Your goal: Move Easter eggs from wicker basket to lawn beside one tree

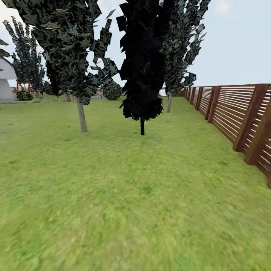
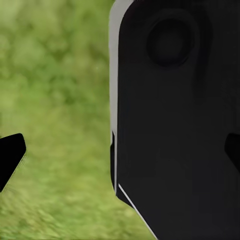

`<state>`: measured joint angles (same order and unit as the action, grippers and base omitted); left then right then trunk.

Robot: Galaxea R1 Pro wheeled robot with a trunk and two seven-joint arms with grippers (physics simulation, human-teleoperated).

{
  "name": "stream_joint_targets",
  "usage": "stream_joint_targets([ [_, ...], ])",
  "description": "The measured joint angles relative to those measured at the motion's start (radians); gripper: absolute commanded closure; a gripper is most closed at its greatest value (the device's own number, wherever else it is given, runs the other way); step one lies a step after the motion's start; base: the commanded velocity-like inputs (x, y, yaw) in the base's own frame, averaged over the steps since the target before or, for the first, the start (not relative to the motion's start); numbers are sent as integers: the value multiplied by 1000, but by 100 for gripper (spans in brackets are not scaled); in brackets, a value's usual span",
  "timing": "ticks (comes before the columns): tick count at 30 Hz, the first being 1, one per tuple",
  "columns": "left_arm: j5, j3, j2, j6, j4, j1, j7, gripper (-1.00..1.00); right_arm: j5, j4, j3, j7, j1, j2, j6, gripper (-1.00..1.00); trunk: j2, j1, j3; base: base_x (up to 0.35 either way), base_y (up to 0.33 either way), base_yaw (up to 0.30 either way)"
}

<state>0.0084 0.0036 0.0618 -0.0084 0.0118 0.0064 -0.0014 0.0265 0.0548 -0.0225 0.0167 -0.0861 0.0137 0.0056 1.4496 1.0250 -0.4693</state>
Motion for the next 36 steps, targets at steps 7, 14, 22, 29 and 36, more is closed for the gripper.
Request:
stream_joint_targets([
  [7,-4,-1,0,0,-1,0,0,-100,0,0,0,0,0,0,0,-100,0,0,0,0,0,-300],
  [14,-5,-1,1,0,-1,0,0,-100,0,0,0,-1,0,0,2,-100,0,0,0,0,0,-102],
  [22,-7,-4,1,-1,1,1,0,-100,0,0,0,-1,0,0,3,-100,0,-1,0,159,0,-2],
  [29,-11,-9,-2,0,1,0,1,-100,-1,-1,3,-1,0,2,2,-100,0,-1,0,310,-18,0],
  [36,-18,-7,-4,1,38,0,2,-100,-1,-1,3,-2,0,3,1,-100,0,-1,0,304,-119,0],
])
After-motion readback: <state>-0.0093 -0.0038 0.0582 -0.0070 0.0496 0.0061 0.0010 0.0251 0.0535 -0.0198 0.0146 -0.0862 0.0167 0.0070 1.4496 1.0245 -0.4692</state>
